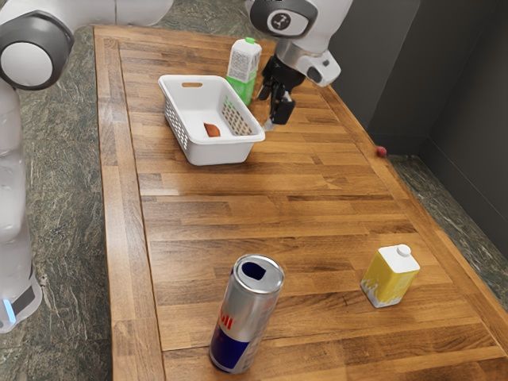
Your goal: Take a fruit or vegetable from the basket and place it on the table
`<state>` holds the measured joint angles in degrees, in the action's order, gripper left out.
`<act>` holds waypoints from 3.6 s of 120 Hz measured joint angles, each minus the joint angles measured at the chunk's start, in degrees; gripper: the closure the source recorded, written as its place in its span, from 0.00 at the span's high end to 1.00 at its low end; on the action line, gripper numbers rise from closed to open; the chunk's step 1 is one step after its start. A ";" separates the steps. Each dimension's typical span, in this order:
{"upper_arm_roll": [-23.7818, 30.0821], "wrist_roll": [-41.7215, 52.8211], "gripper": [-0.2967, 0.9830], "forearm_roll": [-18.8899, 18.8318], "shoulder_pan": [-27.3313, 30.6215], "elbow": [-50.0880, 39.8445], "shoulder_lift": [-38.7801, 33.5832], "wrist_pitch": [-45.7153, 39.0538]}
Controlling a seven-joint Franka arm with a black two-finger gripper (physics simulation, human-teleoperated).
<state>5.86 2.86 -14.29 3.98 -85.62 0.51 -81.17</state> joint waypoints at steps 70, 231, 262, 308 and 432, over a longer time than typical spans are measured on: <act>-1.97 -28.92 0.77 10.60 -1.77 0.50 2.19 -9.12; -11.93 -79.80 0.77 6.86 14.29 -17.60 -5.08 -14.10; -11.93 -80.21 0.77 7.67 14.09 -20.12 -4.67 -16.37; -11.92 -79.08 0.77 8.03 17.49 -19.95 -1.53 -19.57; -11.77 -75.65 0.77 10.06 20.87 -18.08 5.17 -22.24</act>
<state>-5.91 -72.79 -4.24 24.85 -103.69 5.68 -103.41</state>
